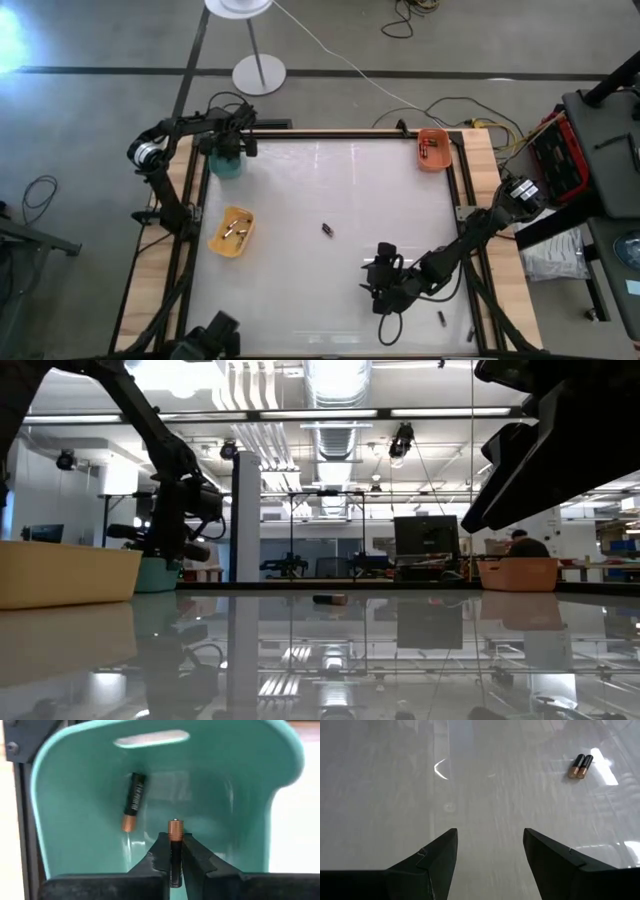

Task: Sort batteries
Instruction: Put the black battery into the green bin

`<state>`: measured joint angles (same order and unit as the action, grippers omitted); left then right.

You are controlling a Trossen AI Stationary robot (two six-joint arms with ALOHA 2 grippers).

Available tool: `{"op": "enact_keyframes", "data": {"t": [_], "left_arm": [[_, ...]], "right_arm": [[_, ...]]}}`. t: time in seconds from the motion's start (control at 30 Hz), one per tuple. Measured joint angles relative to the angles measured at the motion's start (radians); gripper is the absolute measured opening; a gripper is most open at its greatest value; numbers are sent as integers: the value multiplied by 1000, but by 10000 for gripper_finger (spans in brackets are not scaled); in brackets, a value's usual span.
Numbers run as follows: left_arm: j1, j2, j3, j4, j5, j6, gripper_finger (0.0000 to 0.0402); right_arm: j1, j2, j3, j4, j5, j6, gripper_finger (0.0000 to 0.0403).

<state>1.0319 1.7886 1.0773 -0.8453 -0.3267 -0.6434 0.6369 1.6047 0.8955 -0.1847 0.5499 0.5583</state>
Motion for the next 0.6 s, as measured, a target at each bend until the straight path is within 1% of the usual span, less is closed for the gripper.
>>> {"op": "enact_keyframes", "data": {"t": [0.13,0.33,0.6], "left_arm": [[-1,8,1,17,-28,-35,5],[-2,10,0,38,-56,-59,20],[-19,10,-9,75,-93,-76,23]], "right_arm": [[0,0,0,-1,0,5,219],[0,0,0,-5,0,-2,219],[0,0,0,-14,1,7,219]]}}
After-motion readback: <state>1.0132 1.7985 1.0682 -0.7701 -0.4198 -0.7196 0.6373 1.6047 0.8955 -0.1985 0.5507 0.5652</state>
